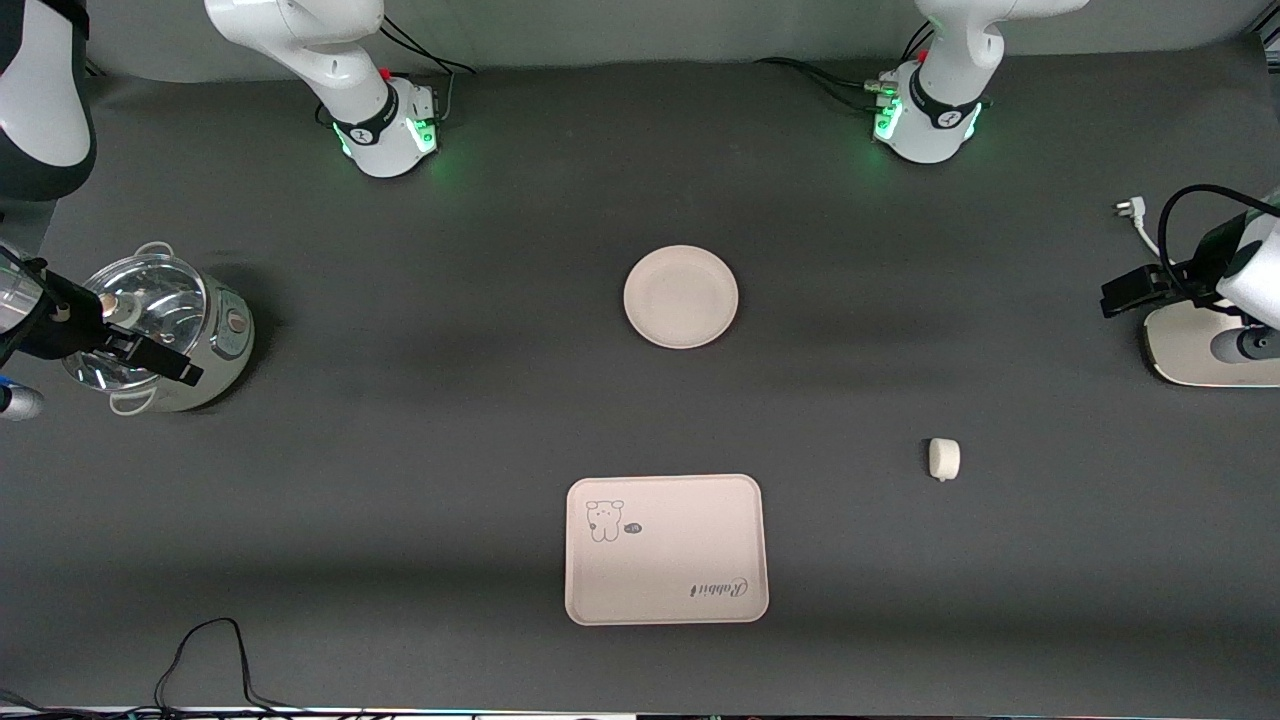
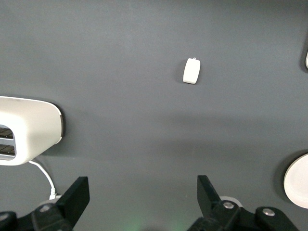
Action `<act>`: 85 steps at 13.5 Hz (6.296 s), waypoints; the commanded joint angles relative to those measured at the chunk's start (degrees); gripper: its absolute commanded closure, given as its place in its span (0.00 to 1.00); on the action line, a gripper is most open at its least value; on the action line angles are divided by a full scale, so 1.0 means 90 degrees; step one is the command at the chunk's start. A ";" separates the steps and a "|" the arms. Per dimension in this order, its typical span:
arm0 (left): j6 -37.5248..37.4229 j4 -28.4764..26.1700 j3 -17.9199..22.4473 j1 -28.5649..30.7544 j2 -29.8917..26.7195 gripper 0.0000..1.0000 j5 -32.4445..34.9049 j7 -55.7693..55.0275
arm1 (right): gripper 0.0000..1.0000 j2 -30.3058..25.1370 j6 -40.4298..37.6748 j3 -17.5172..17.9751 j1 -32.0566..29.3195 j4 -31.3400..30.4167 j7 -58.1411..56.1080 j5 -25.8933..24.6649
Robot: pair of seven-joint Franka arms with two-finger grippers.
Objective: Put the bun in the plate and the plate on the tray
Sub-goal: 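Move the left gripper down toward the small white bun, then lower the left gripper over the white bun and close on it, then lift the white bun with the left gripper toward the white plate, then lower the bun onto the white plate and open the left gripper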
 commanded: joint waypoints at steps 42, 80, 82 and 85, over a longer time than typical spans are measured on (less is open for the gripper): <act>0.4912 -0.0991 0.0093 -0.0752 0.3740 0.53 -0.0105 0.0190 | 0.00 -0.0515 -0.0385 -0.0091 0.0041 -0.0111 -0.0827 0.0073; 0.3435 -0.1653 -0.2417 -0.2918 0.1874 0.79 -0.0154 -0.5932 | 0.00 -0.0993 0.0796 -0.0003 0.0071 -0.1878 -0.1149 -0.0103; 0.3759 -0.1782 -0.2427 -0.3191 0.2166 0.79 -0.0125 -0.6021 | 0.00 -0.1003 0.0913 0.0007 0.0071 -0.1966 -0.1149 -0.0103; 0.4187 -0.1946 -0.2417 -0.3485 0.2460 0.77 -0.0076 -0.6031 | 0.00 -0.0993 0.0972 0.0007 0.0080 -0.2025 -0.1149 -0.0103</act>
